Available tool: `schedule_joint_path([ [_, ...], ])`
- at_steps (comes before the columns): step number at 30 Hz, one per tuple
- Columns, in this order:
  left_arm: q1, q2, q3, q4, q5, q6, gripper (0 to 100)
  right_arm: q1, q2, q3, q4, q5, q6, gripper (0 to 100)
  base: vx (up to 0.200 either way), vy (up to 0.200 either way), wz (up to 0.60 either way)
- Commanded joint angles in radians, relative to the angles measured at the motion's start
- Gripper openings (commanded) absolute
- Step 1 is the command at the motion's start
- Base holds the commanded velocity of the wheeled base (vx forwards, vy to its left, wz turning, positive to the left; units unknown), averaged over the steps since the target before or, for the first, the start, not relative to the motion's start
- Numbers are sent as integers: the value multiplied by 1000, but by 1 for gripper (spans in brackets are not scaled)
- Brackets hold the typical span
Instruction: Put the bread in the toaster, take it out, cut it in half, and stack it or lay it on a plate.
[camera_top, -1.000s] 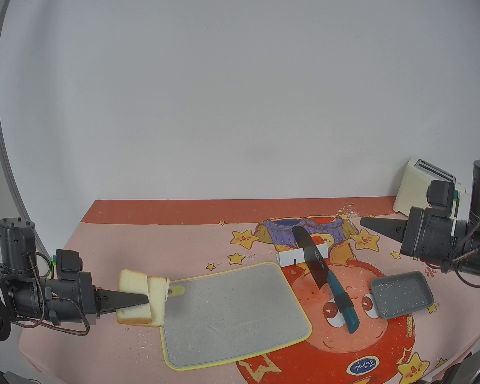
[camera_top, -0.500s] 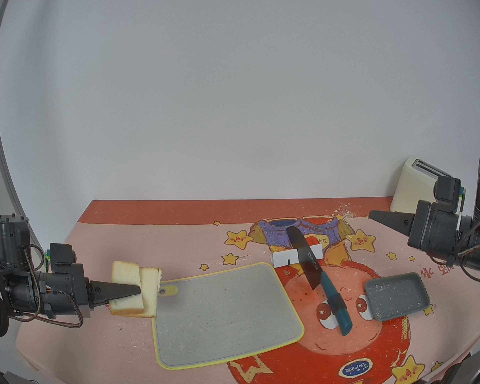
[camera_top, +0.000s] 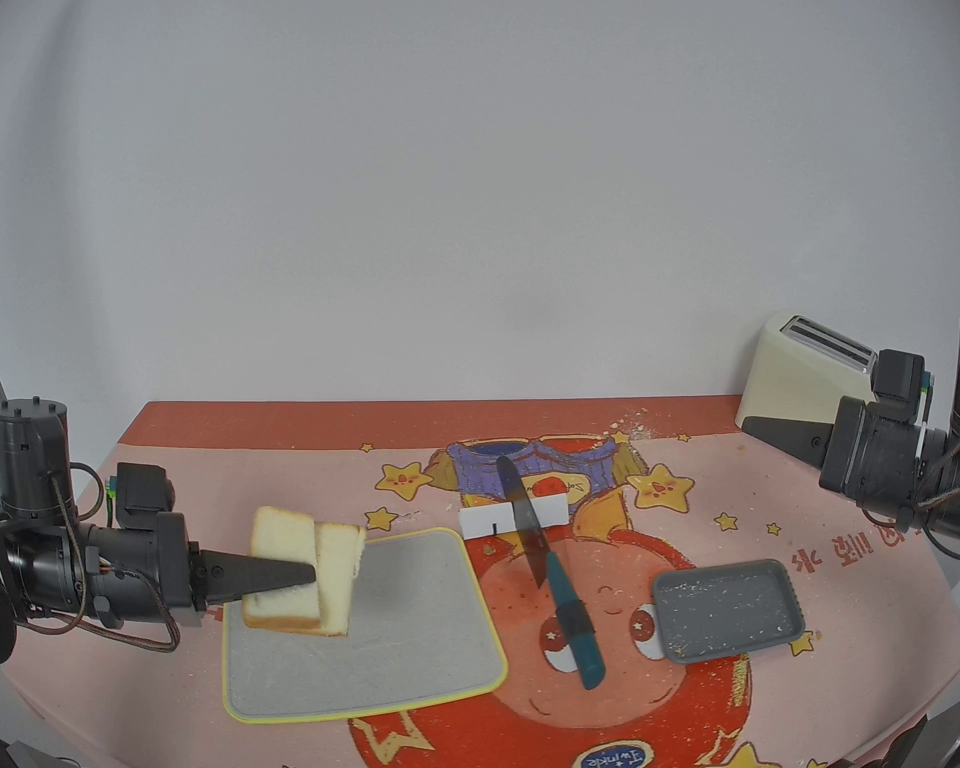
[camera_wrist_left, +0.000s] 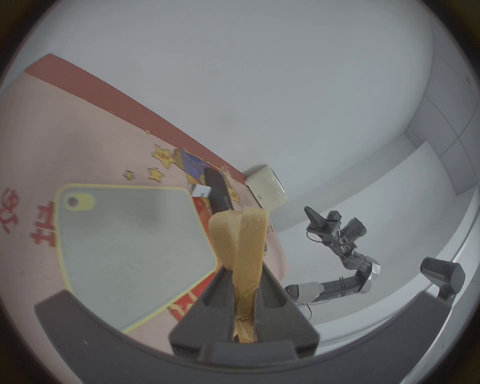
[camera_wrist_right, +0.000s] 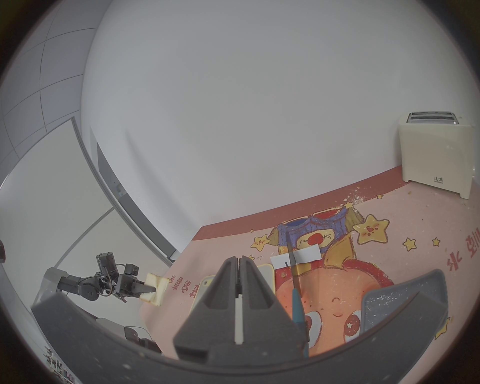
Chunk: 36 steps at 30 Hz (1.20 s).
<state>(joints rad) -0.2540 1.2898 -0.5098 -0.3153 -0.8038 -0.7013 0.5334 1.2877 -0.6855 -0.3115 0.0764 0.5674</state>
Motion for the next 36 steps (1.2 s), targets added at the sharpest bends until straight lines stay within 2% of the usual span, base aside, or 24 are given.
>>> schedule_joint_path([
  [1,-94,62,-12,-4,9,-3,0,-18,4,0,0,2,0,0,0,-200,0],
  [17,-215,232,-113,-4,14,-9,0,-27,10,0,0,2,-1,0,0,-200,0],
  [21,-243,287,-133,-7,14,-9,0,-27,9,0,0,2,-1,0,0,0,0],
  [24,-278,375,-171,-5,55,-12,0,-27,9,0,0,2,-1,0,0,0,0],
  [26,-309,416,-194,-5,95,-27,0,-27,9,0,0,2,-1,0,0,0,0],
  [27,-309,416,-194,-5,95,-27,0,-27,9,0,0,2,-1,0,0,0,0],
  [28,-346,471,-228,-8,137,-63,0,-27,10,0,0,2,-1,0,0,0,0],
  [29,-360,490,-243,-8,147,-80,0,-27,10,0,2,2,-1,0,0,0,0],
  [34,-370,546,-317,-8,149,-132,0,-32,9,0,0,2,-1,0,0,0,0],
  [36,-370,566,-335,-8,143,-142,0,-36,10,0,0,2,-1,0,0,0,0],
])
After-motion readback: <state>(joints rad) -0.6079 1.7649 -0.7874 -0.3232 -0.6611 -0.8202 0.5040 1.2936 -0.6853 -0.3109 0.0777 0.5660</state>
